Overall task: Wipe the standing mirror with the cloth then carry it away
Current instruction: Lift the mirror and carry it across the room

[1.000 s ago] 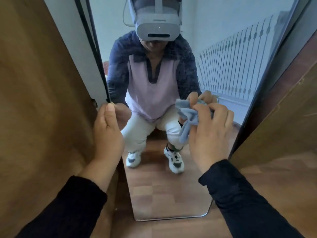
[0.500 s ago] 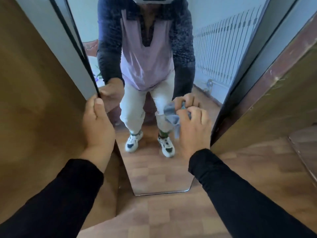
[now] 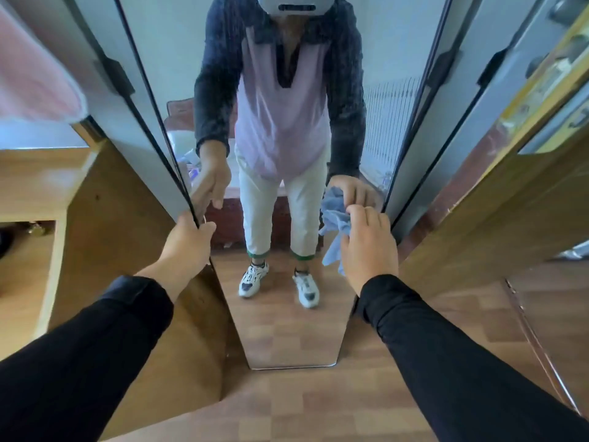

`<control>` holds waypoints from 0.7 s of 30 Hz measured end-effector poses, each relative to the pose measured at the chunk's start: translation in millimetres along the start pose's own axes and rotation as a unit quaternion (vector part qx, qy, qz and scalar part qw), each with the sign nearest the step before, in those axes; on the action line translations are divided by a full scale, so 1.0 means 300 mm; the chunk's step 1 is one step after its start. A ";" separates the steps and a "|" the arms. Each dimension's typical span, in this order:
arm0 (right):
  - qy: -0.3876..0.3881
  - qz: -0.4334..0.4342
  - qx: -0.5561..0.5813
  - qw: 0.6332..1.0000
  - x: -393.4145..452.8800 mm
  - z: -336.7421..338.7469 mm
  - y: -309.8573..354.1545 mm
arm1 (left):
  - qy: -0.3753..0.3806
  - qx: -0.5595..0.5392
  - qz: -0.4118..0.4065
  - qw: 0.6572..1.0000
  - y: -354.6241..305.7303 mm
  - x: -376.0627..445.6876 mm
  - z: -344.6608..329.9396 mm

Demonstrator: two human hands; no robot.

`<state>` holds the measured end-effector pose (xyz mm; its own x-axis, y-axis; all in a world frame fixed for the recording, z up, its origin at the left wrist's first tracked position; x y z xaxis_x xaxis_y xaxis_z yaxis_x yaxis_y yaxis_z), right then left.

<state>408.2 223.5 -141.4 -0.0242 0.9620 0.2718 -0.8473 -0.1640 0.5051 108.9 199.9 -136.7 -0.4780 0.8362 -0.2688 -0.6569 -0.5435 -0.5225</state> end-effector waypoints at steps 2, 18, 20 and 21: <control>0.009 0.000 0.009 1.000 0.040 0.067 0.004 | 0.021 -0.005 0.004 1.000 -0.016 -0.001 0.060; -0.009 -0.196 0.121 0.973 0.260 0.402 0.076 | 0.027 -0.039 0.044 0.998 -0.188 0.016 0.273; -0.016 -0.232 0.120 0.965 0.281 0.429 0.072 | 0.035 -0.036 0.049 0.998 -0.184 0.010 0.280; -0.012 -0.241 0.113 0.964 0.293 0.443 0.071 | 0.036 -0.032 0.048 0.998 -0.184 0.008 0.286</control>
<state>458.5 275.6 2.1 0.3589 0.9331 -0.0219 -0.6201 0.2559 0.7416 93.8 225.6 -39.1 -0.4912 0.7855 -0.3764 -0.5714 -0.6168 -0.5414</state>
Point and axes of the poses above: each hand's wrist, its own x-axis towards the middle knuckle, its own z-axis out of the back of the hand, y = z × x, the point moved 3 cm from there along x, towards the middle knuckle, and after that the axes turned 15 degrees about x, right-handed, at the moved point
